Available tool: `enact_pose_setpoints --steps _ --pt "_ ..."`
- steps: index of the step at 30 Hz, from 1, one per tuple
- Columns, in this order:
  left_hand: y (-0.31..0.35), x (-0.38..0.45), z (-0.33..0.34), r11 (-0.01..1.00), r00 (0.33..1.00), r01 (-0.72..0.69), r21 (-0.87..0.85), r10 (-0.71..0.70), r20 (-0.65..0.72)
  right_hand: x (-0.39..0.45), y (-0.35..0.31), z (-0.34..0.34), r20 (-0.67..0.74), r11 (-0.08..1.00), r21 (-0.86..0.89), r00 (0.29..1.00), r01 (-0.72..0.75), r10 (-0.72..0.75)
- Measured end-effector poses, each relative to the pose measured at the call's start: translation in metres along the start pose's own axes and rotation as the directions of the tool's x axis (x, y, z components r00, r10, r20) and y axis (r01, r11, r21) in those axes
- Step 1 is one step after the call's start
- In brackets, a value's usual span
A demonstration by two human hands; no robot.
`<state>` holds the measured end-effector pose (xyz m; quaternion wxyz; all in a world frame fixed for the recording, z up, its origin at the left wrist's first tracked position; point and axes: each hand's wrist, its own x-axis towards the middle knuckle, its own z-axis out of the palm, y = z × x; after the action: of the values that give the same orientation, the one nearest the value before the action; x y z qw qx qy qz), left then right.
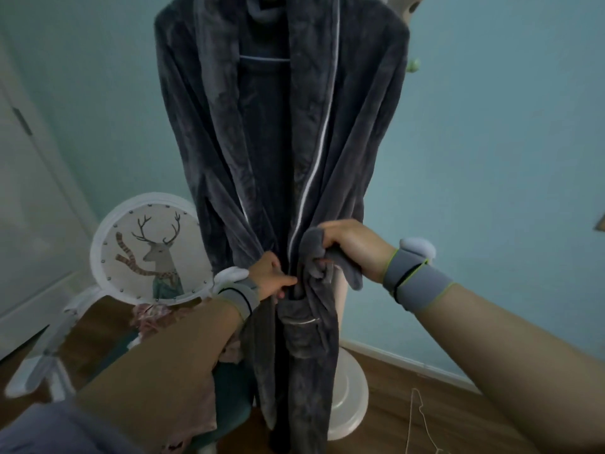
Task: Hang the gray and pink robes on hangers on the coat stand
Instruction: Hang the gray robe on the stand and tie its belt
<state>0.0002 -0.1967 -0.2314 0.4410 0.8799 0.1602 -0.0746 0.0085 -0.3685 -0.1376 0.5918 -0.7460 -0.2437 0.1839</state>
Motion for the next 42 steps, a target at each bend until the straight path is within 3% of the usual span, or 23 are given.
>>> enact_pose_setpoints --steps 2,3,6,8,10,13,15,17,20,24,26,28,32,34,37,42 --pt "-0.005 -0.003 -0.005 0.991 0.995 0.013 -0.136 0.0 0.095 -0.001 0.009 0.008 0.117 0.994 0.106 0.993 0.011 -0.023" --pt "-0.007 -0.004 -0.007 0.995 0.996 0.017 -0.098 -0.008 0.09 -0.001 0.014 0.006 0.132 0.98 0.2 0.991 -0.013 -0.014" --pt "-0.029 -0.006 -0.02 0.996 0.993 0.089 -0.031 -0.091 -0.081 0.004 0.032 -0.013 -0.011 0.938 0.335 0.996 -0.084 0.093" --pt "-0.053 -0.007 -0.026 0.979 0.971 0.192 -0.07 -0.2 -0.134 0.004 0.053 -0.031 -0.119 0.964 0.249 0.985 -0.096 0.129" --pt "-0.081 -0.013 -0.031 0.961 0.946 0.24 -0.136 -0.263 -0.19 0.002 0.077 -0.038 -0.135 0.987 0.066 0.979 -0.148 0.156" --pt "-0.109 -0.025 -0.029 0.956 0.871 0.282 -0.078 -0.289 -0.397 -0.004 0.113 -0.043 -0.26 0.92 -0.104 0.903 -0.379 0.343" --pt "-0.114 -0.031 -0.021 0.97 0.851 0.185 -0.156 -0.238 -0.469 -0.008 0.129 -0.036 -0.292 0.872 -0.198 0.876 -0.448 0.383" --pt "-0.108 -0.037 -0.009 0.976 0.917 0.063 -0.208 -0.138 -0.374 -0.007 0.14 -0.016 -0.245 0.877 -0.227 0.896 -0.424 0.369" --pt "-0.081 -0.038 0.013 0.989 0.991 -0.048 -0.137 0.03 -0.127 -0.002 0.136 0.027 -0.124 0.903 -0.244 0.935 -0.355 0.333" --pt "-0.066 -0.049 0.034 0.978 0.978 -0.208 -0.006 0.208 -0.03 0.014 0.11 0.06 0.019 0.907 -0.174 0.92 -0.383 0.392" --pt "-0.074 -0.058 0.042 0.964 0.967 -0.251 0.084 0.253 -0.01 0.023 0.104 0.066 0.049 0.858 -0.291 0.889 -0.423 0.455" --pt "-0.082 -0.066 0.052 0.969 0.971 -0.234 0.082 0.229 0.067 0.028 0.103 0.069 0.059 0.806 -0.408 0.869 -0.429 0.492" --pt "-0.102 -0.075 0.057 0.975 0.946 -0.221 0.03 0.207 0.248 0.034 0.106 0.082 0.094 0.779 -0.451 0.844 -0.437 0.528" --pt "-0.11 -0.075 0.053 0.974 0.943 -0.224 0.032 0.209 0.259 0.036 0.109 0.095 0.081 0.808 -0.432 0.874 -0.402 0.478" --pt "-0.108 -0.066 0.053 0.955 0.949 -0.251 0.16 0.21 0.236 0.039 0.114 0.103 0.1 0.773 -0.547 0.892 -0.321 0.441" --pt "-0.122 -0.055 0.063 0.918 0.922 -0.365 0.156 0.334 0.194 0.046 0.116 0.086 -0.134 0.66 -0.68 0.939 -0.321 0.318"
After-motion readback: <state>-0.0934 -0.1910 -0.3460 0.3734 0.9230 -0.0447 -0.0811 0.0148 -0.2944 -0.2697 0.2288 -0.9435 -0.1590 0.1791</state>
